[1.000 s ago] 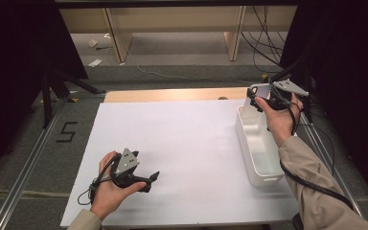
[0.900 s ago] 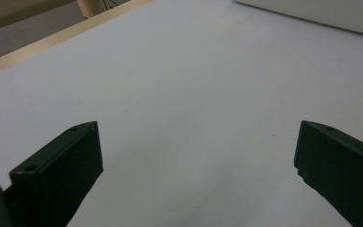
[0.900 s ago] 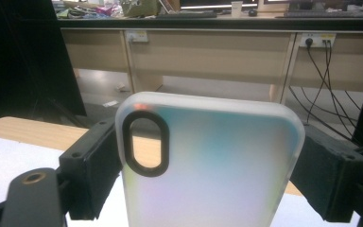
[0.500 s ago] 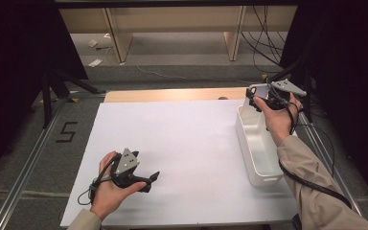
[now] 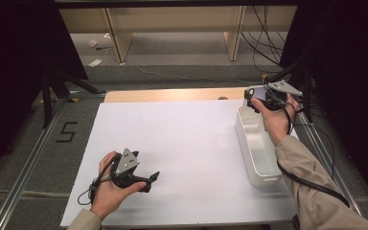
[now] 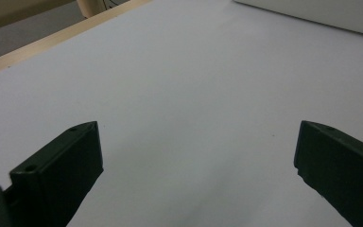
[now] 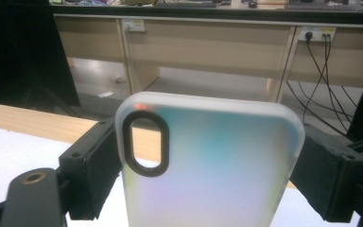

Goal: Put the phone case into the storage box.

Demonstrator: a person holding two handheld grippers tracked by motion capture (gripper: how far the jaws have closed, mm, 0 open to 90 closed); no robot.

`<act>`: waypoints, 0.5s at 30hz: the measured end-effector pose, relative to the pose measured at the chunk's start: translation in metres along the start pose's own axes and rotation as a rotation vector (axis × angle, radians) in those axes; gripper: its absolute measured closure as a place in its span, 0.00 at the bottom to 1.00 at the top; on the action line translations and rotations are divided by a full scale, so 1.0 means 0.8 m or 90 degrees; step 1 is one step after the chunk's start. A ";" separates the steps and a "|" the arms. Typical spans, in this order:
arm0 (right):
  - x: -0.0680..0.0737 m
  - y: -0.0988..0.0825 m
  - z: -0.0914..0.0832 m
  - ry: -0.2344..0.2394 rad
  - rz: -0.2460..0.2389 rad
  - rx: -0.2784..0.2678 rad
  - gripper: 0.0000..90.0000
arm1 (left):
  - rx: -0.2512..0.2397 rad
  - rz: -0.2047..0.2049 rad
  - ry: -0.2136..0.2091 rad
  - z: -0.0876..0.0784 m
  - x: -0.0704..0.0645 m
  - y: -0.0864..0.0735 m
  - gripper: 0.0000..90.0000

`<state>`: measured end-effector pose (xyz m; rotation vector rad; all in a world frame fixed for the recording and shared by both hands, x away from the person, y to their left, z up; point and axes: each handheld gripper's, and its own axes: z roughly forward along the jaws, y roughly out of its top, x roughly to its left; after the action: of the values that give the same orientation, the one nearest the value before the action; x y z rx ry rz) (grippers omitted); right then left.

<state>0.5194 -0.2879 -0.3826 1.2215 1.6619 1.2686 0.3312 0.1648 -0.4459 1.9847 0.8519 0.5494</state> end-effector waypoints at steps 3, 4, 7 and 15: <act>0.001 -0.002 0.002 -0.002 -0.002 0.005 0.20 | 0.000 0.000 0.000 0.000 0.000 0.000 0.01; 0.001 -0.002 0.002 -0.002 -0.003 0.006 0.20 | 0.000 0.000 0.000 0.000 0.000 0.000 0.01; 0.001 -0.004 0.004 -0.002 -0.007 0.010 0.20 | -0.001 0.000 0.000 0.000 0.000 0.000 0.01; 0.001 -0.009 0.009 -0.006 -0.013 0.018 0.20 | 0.000 0.000 -0.001 0.000 0.000 0.000 0.01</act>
<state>0.5239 -0.2852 -0.3912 1.2230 1.6869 1.2285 0.3312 0.1648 -0.4459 1.9841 0.8512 0.5488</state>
